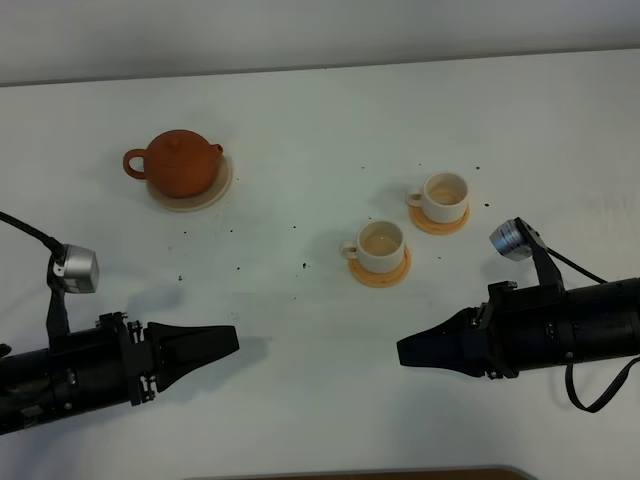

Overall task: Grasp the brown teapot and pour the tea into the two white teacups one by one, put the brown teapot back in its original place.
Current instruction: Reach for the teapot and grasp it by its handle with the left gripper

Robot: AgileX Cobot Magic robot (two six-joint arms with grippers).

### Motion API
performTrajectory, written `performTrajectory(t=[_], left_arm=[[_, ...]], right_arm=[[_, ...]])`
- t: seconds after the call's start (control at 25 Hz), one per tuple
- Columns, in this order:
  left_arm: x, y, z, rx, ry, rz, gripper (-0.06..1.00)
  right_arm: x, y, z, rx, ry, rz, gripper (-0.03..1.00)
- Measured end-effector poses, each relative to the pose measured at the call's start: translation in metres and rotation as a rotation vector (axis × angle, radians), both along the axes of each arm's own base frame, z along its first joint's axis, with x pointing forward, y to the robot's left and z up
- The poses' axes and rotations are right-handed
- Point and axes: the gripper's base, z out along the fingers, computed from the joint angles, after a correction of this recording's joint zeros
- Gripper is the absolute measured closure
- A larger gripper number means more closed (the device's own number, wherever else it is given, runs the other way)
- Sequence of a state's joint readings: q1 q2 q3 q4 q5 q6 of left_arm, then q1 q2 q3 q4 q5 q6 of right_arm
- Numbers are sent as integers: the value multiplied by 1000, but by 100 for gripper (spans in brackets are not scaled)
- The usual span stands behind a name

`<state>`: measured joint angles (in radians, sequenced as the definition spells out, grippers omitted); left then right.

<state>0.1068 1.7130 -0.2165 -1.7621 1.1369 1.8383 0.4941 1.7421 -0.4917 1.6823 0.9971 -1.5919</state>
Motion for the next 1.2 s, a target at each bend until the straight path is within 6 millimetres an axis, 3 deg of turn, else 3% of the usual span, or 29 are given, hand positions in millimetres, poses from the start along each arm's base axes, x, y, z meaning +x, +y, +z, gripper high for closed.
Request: performTrajectory(t=[0.28,0.68,1.0,1.2], left_arm=[[6,1,1,7,-11,3,61],[42,5,14,-6,-9,9,61],[74,8,30,66,102,-90,61],[92,12,44,128,163,-147,61]], right_arm=[[4,1,2,19,10,-51,73],[10,4,5,36,-56,-49,73],[46,16,23,-51,-177,1,73],[71,5,42,-276,-206,-10,73]])
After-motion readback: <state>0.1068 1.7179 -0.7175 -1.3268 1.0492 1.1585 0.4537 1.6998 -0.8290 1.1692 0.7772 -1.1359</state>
